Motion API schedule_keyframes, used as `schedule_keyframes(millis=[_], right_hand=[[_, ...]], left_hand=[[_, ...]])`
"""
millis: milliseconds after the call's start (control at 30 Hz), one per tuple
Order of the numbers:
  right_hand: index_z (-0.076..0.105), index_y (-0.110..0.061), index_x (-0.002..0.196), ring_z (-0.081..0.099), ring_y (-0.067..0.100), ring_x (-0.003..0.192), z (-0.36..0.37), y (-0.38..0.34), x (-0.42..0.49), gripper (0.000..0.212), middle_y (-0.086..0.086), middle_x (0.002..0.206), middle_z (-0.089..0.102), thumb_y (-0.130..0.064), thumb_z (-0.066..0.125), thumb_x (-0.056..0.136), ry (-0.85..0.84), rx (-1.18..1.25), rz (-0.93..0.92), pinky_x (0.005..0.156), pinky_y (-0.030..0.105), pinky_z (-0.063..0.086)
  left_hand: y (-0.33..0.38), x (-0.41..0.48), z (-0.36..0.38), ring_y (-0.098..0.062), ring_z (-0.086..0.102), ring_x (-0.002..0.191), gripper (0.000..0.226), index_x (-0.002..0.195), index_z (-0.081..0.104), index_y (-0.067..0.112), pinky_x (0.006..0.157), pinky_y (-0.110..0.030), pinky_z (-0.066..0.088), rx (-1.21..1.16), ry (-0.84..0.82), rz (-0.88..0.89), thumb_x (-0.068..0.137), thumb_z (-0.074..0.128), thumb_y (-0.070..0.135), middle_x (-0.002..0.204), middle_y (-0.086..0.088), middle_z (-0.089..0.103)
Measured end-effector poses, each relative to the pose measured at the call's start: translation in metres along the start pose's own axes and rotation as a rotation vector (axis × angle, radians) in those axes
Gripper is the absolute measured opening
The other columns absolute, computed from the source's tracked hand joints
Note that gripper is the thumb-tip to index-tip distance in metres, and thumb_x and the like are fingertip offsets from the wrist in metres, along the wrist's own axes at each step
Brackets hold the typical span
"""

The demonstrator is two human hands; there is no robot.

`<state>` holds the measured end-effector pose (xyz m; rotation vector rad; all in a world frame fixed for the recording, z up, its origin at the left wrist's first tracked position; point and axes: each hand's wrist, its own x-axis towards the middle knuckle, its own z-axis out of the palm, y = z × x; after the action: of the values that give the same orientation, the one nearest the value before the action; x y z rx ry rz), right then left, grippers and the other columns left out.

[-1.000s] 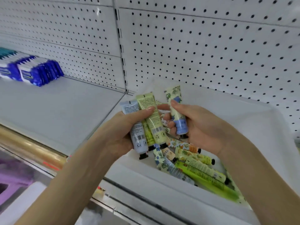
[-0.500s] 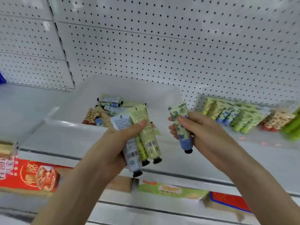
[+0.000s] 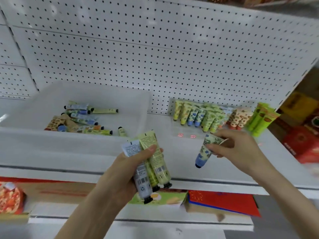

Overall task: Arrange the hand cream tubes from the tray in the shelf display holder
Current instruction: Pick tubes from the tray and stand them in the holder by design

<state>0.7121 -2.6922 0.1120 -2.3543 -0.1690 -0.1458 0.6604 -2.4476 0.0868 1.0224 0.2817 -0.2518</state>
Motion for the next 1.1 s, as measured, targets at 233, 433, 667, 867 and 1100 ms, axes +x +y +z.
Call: schedule_keyframes(millis=[233, 433, 667, 867, 1100], right_hand=[[0.061, -0.024, 0.075, 0.064, 0.004, 0.060, -0.041, 0.054, 0.049, 0.014, -0.008, 0.070, 0.066, -0.020, 0.074, 0.080, -0.174, -0.359, -0.019, 0.065, 0.033, 0.056], [0.072, -0.025, 0.073, 0.057, 0.008, 0.065, -0.070, 0.081, 0.132, 0.008, -0.008, 0.072, 0.060, -0.021, 0.074, 0.079, -0.207, -0.452, -0.145, 0.059, 0.017, 0.043], [0.067, -0.026, 0.078, 0.041, 0.008, 0.066, -0.040, 0.096, 0.217, 0.010, -0.004, 0.075, 0.040, -0.035, 0.072, 0.078, -0.127, -0.405, -0.209, 0.057, 0.018, 0.029], [0.071, -0.012, 0.090, 0.035, 0.008, 0.067, -0.008, 0.114, 0.238, 0.023, -0.010, 0.075, 0.032, -0.033, 0.070, 0.082, -0.094, -0.445, -0.182, 0.060, 0.024, 0.025], [0.073, -0.010, 0.086, 0.036, -0.002, 0.064, 0.008, 0.126, 0.238, 0.020, -0.011, 0.077, 0.034, -0.030, 0.070, 0.083, -0.108, -0.480, -0.214, 0.059, 0.005, 0.027]], left_hand=[[-0.054, 0.075, 0.046, -0.022, 0.073, 0.071, 0.019, 0.103, 0.067, 0.005, 0.059, -0.036, 0.061, -0.104, 0.045, -0.187, 0.085, 0.065, 0.012, 0.095, -0.015, 0.075], [-0.081, 0.162, 0.074, -0.022, 0.074, 0.074, 0.015, 0.100, 0.068, 0.007, 0.056, -0.034, 0.059, -0.126, 0.149, -0.090, 0.085, 0.065, 0.009, 0.091, -0.013, 0.075], [-0.099, 0.215, 0.075, -0.026, 0.073, 0.088, 0.026, 0.107, 0.068, 0.009, 0.070, -0.042, 0.061, -0.070, 0.155, -0.047, 0.080, 0.067, 0.011, 0.100, -0.011, 0.075], [-0.099, 0.237, 0.068, -0.037, 0.070, 0.090, 0.019, 0.100, 0.071, 0.010, 0.064, -0.047, 0.058, 0.118, 0.004, -0.024, 0.081, 0.067, 0.010, 0.103, -0.016, 0.073], [-0.100, 0.244, 0.053, -0.026, 0.072, 0.093, 0.022, 0.086, 0.078, 0.026, 0.074, -0.051, 0.057, 0.065, -0.147, -0.070, 0.075, 0.063, 0.014, 0.105, -0.008, 0.074]])
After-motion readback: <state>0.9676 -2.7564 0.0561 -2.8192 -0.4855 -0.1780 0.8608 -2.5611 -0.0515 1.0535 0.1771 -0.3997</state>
